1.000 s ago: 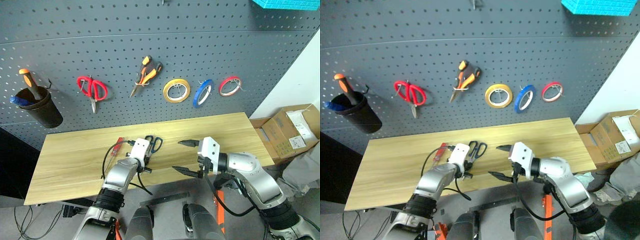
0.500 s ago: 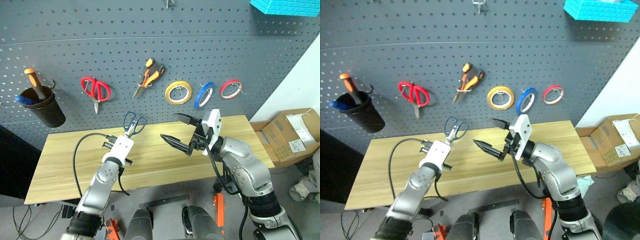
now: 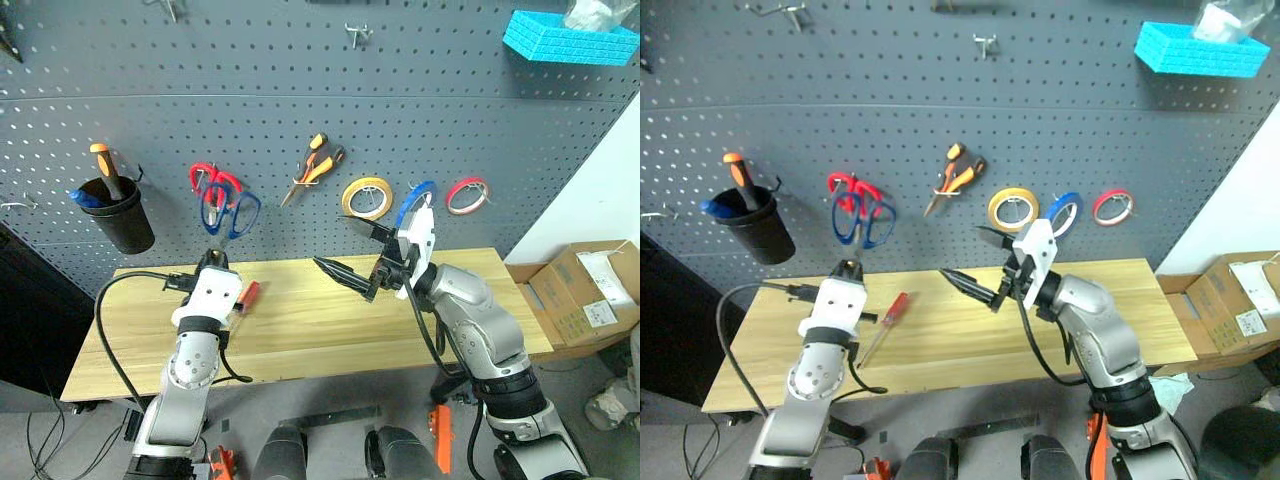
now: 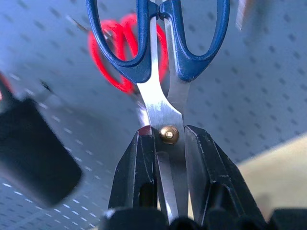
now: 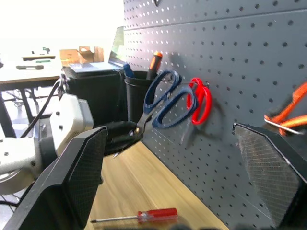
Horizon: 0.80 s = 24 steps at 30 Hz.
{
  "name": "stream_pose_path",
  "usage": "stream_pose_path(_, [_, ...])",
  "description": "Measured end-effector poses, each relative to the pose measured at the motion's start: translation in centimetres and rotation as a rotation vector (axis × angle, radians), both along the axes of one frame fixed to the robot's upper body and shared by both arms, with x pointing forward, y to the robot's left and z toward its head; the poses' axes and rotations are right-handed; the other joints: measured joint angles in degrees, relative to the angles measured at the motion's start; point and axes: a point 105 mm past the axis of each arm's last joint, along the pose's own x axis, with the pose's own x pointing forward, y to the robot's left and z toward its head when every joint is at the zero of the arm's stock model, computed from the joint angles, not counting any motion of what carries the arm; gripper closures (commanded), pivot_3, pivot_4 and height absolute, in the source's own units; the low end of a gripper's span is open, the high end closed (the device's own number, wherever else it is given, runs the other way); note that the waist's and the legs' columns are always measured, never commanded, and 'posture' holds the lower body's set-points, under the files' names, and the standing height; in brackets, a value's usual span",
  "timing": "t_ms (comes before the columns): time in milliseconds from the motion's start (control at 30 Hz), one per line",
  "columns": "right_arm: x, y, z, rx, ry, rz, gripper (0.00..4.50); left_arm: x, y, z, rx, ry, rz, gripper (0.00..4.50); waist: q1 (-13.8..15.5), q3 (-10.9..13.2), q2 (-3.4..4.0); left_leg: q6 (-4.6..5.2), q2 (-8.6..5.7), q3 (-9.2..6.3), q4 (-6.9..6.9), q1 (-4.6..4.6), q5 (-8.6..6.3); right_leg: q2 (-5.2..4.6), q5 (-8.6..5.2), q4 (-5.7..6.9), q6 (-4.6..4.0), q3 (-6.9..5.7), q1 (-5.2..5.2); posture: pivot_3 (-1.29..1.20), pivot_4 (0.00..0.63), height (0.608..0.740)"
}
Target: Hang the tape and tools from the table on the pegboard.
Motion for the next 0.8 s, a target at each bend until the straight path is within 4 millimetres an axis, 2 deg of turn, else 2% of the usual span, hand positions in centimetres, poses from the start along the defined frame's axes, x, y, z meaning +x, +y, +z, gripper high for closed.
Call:
stream_pose_path(233, [-0.3,0.3,0.1,0.014,0.001,0.028,0.00,1.0,1.3,1.6,-0.028,-0.053,0.033,4.01,1.0,-1.1,0.03,0.00,-0.01,0.02,0.05,0.11,0.00,0.02,0.01,-0.01,-0.03,0.01,0.14,0.21,0.017,0.740])
stream_pose_path(367, [-0.3,0.3,0.2,0.015,0.000,0.029,0.00,1.9,1.7,0.8,-0.097,-0.015,0.028,4.01,1.3,-1.5,-0.06,0.00,-0.01,0.02,0.07,0.20,0.00,0.02,0.02,0.00,-0.04,0.01,0.22,0.20,0.015,0.740])
stream_pose_path(800, [0.0,0.0,0.2,0.017,0.004,-0.005,0.00,3.8,0.2,-0.5,-0.209,0.086,-0.104,4.01,1.4,-1.9,-0.19,0.00,0.02,0.05,0.07,0.28,0.00,0.08,0.06,0.08,-0.08,0.05,0.24,0.17,0.021,0.740])
